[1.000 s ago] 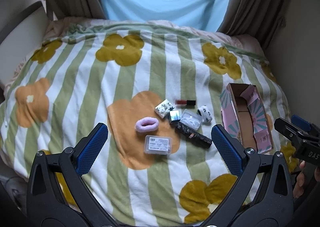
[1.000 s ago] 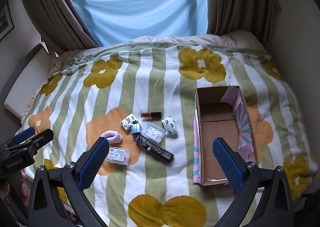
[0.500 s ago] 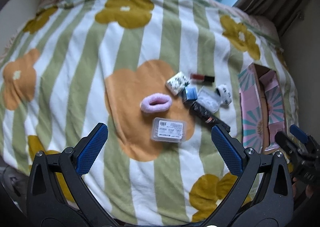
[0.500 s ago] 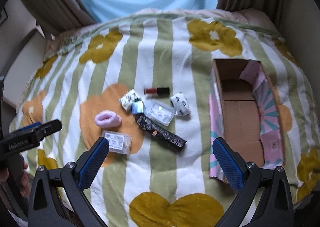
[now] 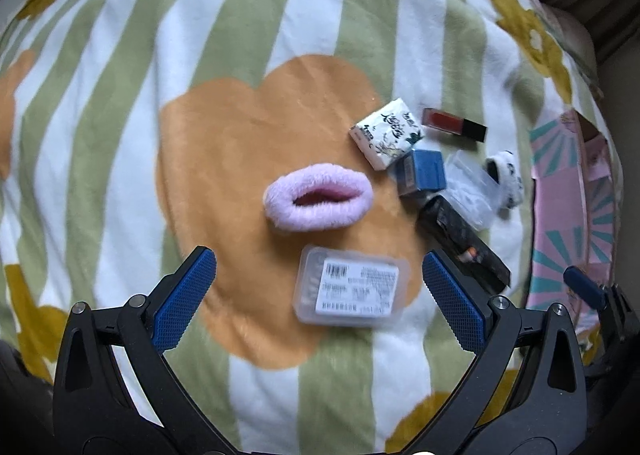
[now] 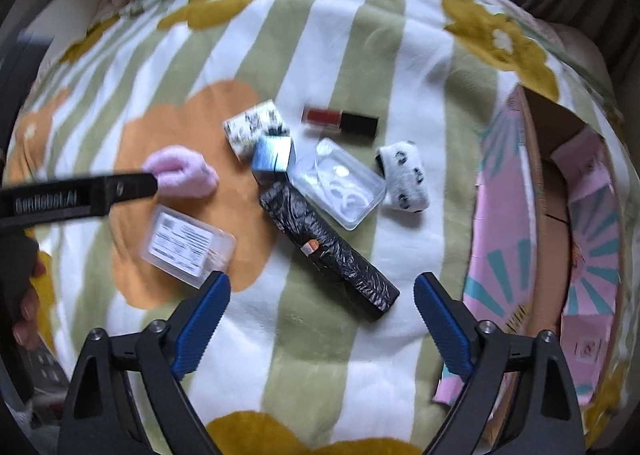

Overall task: Organize objects
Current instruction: 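Grasp the pink scrunchie with the left tool while the right tool grasps the black bag roll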

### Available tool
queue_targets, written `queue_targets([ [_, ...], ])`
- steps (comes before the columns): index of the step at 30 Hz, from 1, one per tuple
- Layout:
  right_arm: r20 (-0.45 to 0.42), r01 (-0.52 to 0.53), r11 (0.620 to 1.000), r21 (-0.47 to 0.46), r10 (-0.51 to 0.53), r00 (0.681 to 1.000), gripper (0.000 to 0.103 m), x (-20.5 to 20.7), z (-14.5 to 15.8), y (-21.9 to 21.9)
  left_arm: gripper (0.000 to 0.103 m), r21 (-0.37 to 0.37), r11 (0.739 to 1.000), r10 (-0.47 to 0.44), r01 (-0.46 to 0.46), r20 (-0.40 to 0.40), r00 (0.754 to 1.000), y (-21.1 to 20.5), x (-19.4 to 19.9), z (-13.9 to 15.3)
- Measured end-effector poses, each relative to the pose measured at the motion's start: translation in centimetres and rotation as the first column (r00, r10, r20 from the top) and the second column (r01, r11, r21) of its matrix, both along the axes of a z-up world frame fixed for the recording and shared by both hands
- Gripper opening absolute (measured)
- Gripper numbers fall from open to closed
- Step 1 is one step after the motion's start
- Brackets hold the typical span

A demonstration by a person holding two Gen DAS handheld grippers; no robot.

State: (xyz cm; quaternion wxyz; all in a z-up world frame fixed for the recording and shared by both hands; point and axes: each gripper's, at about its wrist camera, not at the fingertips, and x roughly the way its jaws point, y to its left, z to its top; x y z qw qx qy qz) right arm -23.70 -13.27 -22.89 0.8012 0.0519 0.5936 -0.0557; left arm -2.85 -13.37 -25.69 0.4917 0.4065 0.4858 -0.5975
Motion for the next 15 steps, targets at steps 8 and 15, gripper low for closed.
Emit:
queue_targets([
  [8,-0.075,-0.12,0.991,-0.063,0.115,0.991,0.076,2.0,-5.1,0.1,0.101,0.037,0.982,0.184,-0.184,0.012,0.983,-3.0,-0.7,-5.1],
  [15,-0.118,-0.173,0.985,-0.023,0.17,0.978,0.062,2.7,-7.9,-0.7,0.093,0.059,0.893,0.444,-0.445,0.028,0.895,-4.1,-1.0,-7.5],
])
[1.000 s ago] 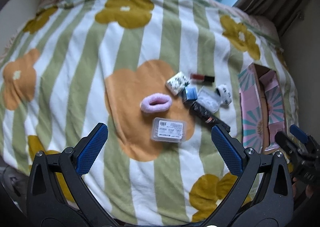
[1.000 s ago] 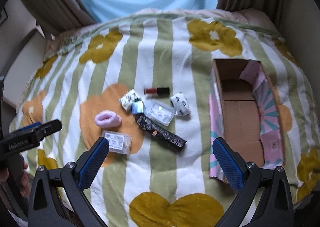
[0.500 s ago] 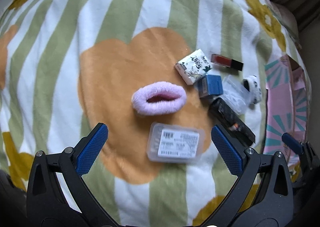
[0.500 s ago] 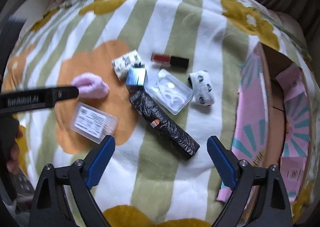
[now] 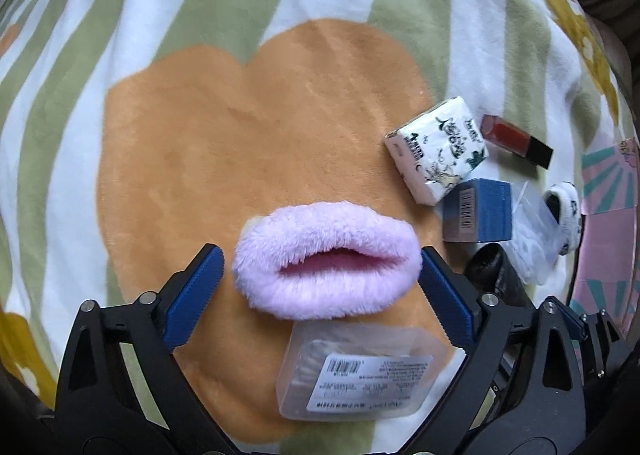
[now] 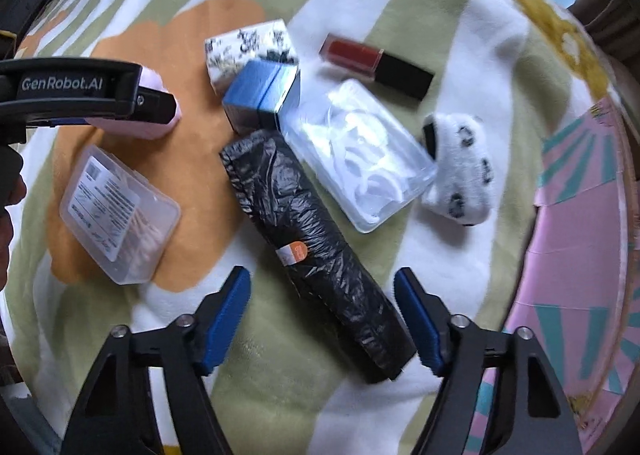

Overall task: Organize objects
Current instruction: 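Grasp the pink scrunchie with the left tool while the right tool grasps the black bag roll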

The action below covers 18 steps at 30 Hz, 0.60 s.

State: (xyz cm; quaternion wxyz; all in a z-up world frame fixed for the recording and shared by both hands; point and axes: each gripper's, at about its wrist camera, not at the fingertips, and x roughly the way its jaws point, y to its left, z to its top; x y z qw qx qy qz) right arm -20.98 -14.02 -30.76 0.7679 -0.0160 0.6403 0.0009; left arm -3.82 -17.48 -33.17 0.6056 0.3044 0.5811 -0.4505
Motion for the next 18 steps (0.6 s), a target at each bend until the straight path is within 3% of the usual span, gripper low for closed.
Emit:
queue_targets([
  [5,0.0,-0.022,1.0,-0.001,0.022,1.0,0.053,0.2,-0.5,-0.5,0.075,0.003,1.0,0.001,-0.001,0.011,1.0,-0.6,0.0,-0.5],
  [8,-0.003,-0.035,0.999,-0.004,0.035,0.999,0.042,0.5,-0.7,-0.9,0.068,-0.007,1.0,-0.016,0.016,0.027,1.0,-0.9,-0.2,-0.3],
  [15,0.01,-0.05,0.999,0.0,0.05,0.999,0.035,0.2,-0.3,-1.3,0.048,-0.01,1.0,-0.022,0.022,0.009,1.0,-1.2,-0.1,-0.1],
  [18,0.018,-0.028,0.999,0.023,0.027,0.999,0.033,-0.2,0.2,-1.6,0.045,-0.021,1.0,-0.023,0.024,0.008,1.0,-1.2,0.1,0.4],
])
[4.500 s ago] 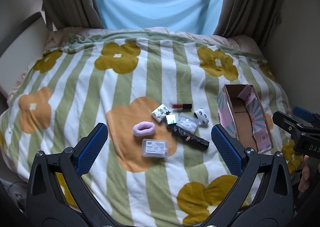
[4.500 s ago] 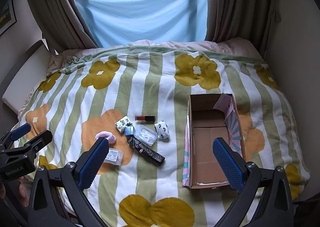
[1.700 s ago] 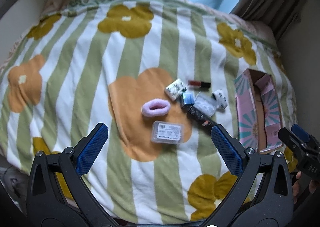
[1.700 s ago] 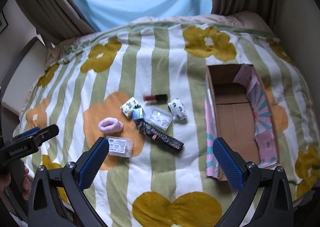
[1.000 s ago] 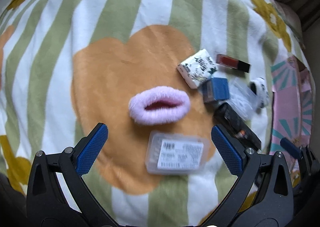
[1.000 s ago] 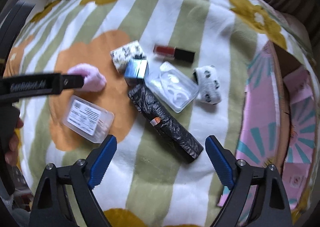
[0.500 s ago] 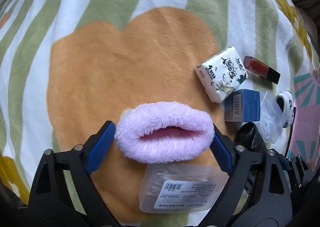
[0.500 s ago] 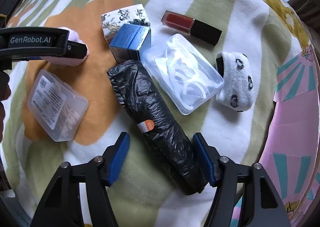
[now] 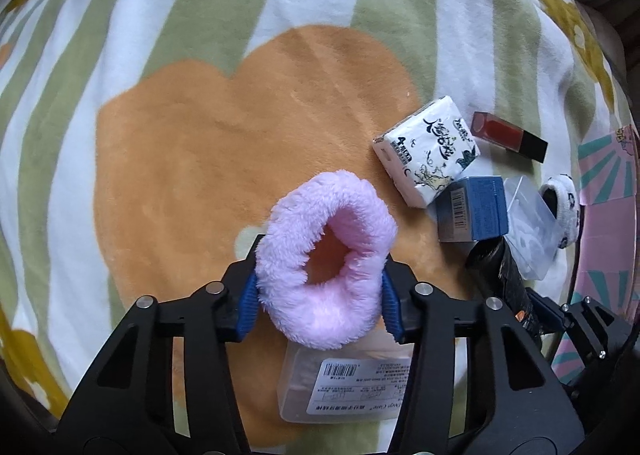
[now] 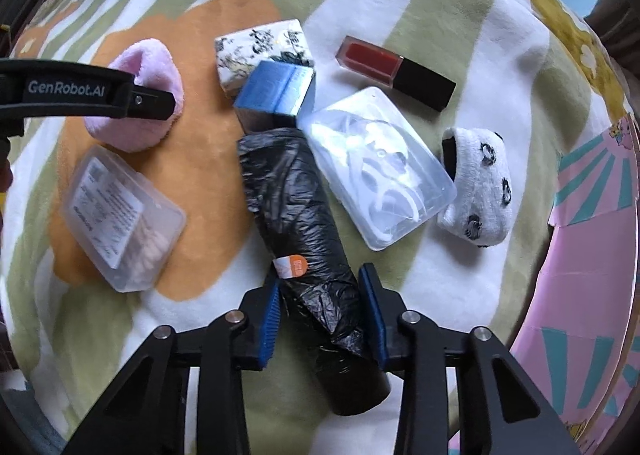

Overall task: Organize objects
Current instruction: 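Grasp the pink scrunchie with the left tool while the right tool grasps the black bag roll, then carry scrunchie and bag roll into the cardboard box and open both tools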

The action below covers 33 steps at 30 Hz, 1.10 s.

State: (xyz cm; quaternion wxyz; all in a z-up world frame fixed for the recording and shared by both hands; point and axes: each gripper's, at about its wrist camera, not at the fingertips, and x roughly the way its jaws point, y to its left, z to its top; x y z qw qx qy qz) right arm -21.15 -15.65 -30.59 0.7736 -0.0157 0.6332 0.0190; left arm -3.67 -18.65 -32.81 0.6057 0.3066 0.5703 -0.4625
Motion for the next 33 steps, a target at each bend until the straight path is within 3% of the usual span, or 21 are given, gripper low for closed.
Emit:
queue_targets([
  [7,0.039,0.056,0.998,0.035,-0.057,0.998,0.032,-0.8,2.5,-1.3,0.044,-0.055,0.998,0.014,-0.014,0.007,1.0,0.3,0.7,2.5],
  [11,0.081,0.102,0.993,0.054,-0.106,0.991,0.032,-1.4,5.6,-2.8,0.044,-0.098,0.995,0.017,-0.015,0.017,1.0,1.3,0.6,5.9],
  [12,0.09,0.114,0.992,0.058,-0.119,0.989,0.032,-1.6,7.1,-2.8,0.044,-0.102,0.99,0.103,-0.1,0.015,0.995,2.1,0.4,6.5],
  [14,0.112,0.14,0.988,0.065,-0.146,0.983,0.032,-2.1,9.2,-3.3,0.044,-0.124,0.984,0.134,-0.131,0.017,0.991,3.3,-0.1,8.3],
  [16,0.131,0.156,0.985,0.066,-0.164,0.978,0.032,-0.3,10.9,0.7,0.044,-0.15,0.98,0.133,-0.128,0.024,0.991,3.9,-0.1,10.4],
  [24,0.18,0.238,0.963,0.126,-0.258,0.949,0.032,-3.5,19.5,2.1,0.044,-0.221,0.971,0.112,-0.097,0.056,0.992,8.4,-1.5,18.4],
  [28,0.181,0.252,0.953,0.17,-0.282,0.942,0.032,-5.2,22.1,3.3,0.044,-0.214,0.973,0.101,-0.09,0.043,0.994,10.4,-2.4,21.4],
  [33,0.217,0.274,0.943,0.191,-0.313,0.925,0.032,-7.1,23.9,3.9,0.045,-0.252,0.964,0.111,-0.087,0.082,0.99,12.5,-4.3,24.0],
])
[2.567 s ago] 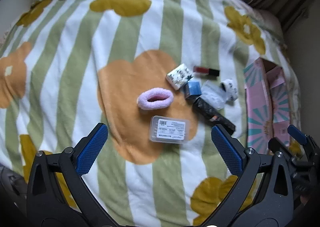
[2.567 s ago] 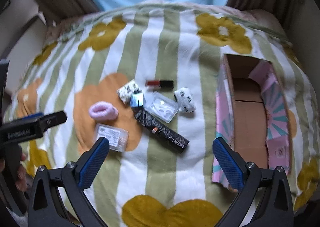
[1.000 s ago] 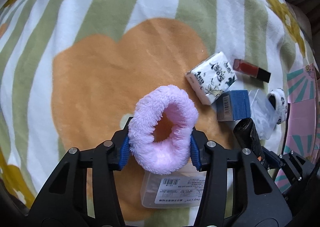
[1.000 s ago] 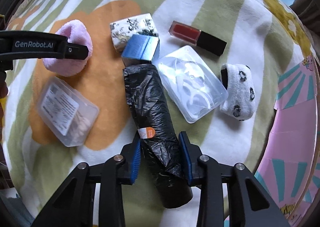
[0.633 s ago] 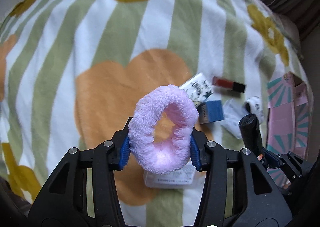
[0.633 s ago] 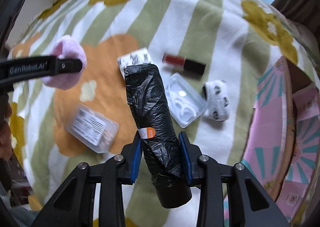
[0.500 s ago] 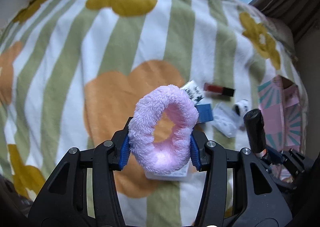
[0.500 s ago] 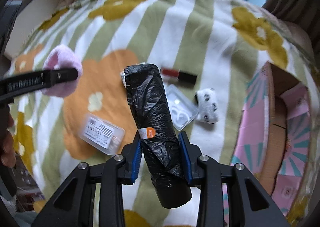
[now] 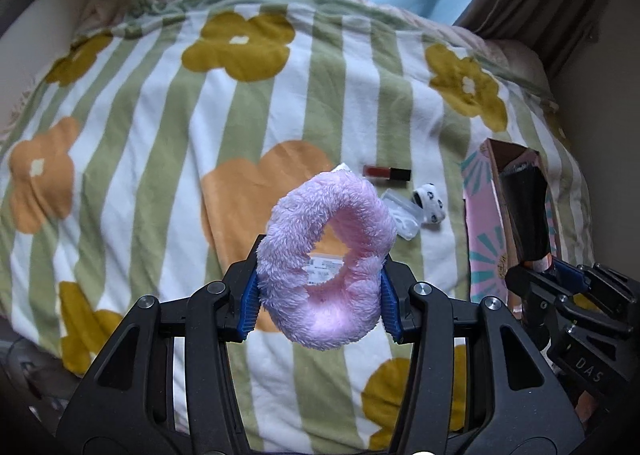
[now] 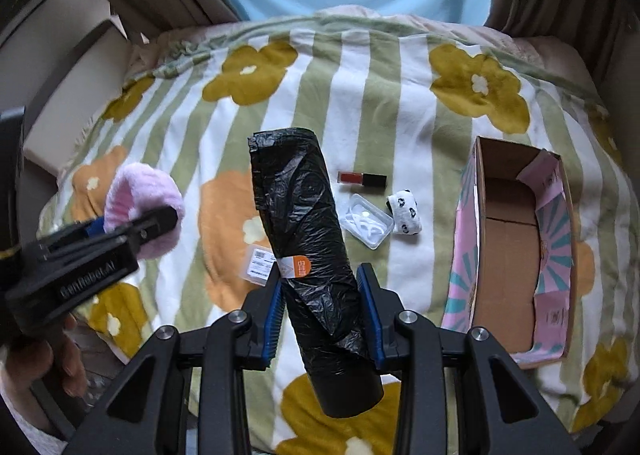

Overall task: Organize objects
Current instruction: 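Carry scrunchie and bag roll into the cardboard box and open both tools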

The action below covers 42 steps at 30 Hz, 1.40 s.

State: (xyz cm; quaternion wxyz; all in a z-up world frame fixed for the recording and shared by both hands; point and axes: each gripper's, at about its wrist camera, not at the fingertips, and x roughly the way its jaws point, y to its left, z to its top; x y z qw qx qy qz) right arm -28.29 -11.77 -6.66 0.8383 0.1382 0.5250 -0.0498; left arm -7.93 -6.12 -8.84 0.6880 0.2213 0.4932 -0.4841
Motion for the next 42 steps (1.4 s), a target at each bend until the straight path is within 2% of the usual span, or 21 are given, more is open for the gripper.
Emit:
queue_targets([
  [10,0.051,0.033,0.999,-0.013,-0.032,0.998,0.032,-1.9,2.0,-1.3,0.045,-0.048,0.999,0.007,-0.007,0.01,1.0,1.3,-1.6,2.4],
  [19,0.076,0.141,0.99,-0.022,-0.139,0.987,0.032,-4.1,3.2,-5.7,0.045,-0.071,0.995,-0.073,0.074,0.019,0.997,-1.7,-4.3,3.7],
  [27,0.064,0.281,0.959,-0.027,-0.279,0.958,0.032,-6.7,2.9,-11.7,0.045,-0.08,0.974,-0.209,0.211,0.032,0.977,-8.1,-8.6,4.4],
  [32,0.027,0.36,0.933,-0.009,-0.36,0.933,0.032,-8.0,1.3,-15.4,0.045,-0.071,0.948,-0.307,0.309,0.034,0.951,-13.1,-12.2,4.0],
  [36,-0.011,0.41,0.912,0.012,-0.41,0.912,0.032,-8.4,-0.6,-18.0,0.045,-0.055,0.921,-0.384,0.385,0.024,0.923,-17.4,-15.5,2.9],
  [42,-0.079,0.446,0.895,0.013,-0.444,0.893,0.032,-7.9,-4.4,-21.1,0.045,-0.016,0.89,-0.455,0.455,-0.025,0.89,-24.3,-19.2,-0.5],
])
